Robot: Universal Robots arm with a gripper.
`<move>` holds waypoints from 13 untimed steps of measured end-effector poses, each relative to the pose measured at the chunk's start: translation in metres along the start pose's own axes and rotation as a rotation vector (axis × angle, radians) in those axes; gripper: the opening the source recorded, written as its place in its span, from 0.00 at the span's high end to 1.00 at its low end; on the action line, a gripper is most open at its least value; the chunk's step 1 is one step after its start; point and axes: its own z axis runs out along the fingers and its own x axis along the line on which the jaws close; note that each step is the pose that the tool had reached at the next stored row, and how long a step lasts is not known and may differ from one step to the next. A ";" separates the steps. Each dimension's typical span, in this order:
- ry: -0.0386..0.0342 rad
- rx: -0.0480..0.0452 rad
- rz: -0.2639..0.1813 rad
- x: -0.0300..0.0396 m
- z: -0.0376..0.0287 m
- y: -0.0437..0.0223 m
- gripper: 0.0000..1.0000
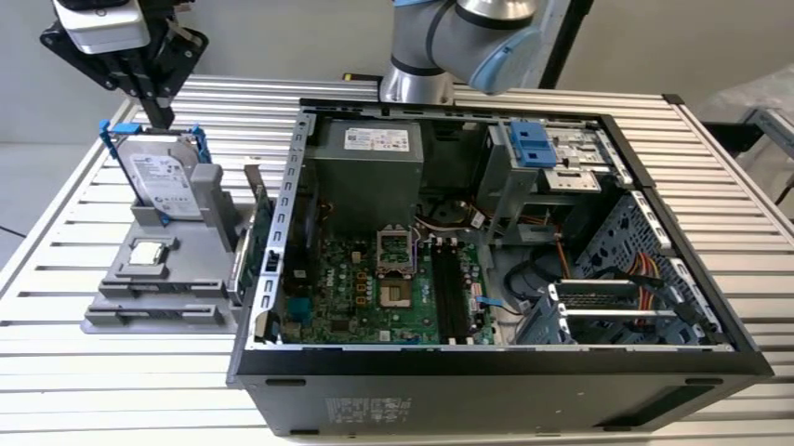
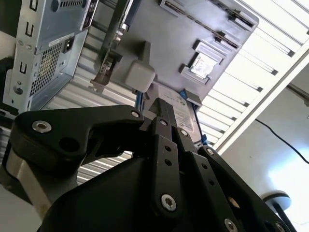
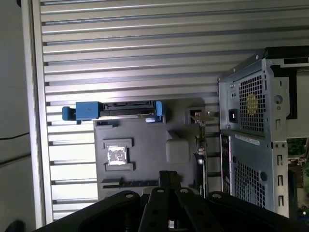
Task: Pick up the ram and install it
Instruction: 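Reach for the ram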
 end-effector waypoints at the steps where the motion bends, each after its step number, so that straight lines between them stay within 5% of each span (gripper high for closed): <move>1: 0.0004 0.0000 0.000 0.0010 0.0001 -0.0001 1.00; 13: 0.0052 0.0003 0.000 0.0138 0.0007 -0.0010 1.00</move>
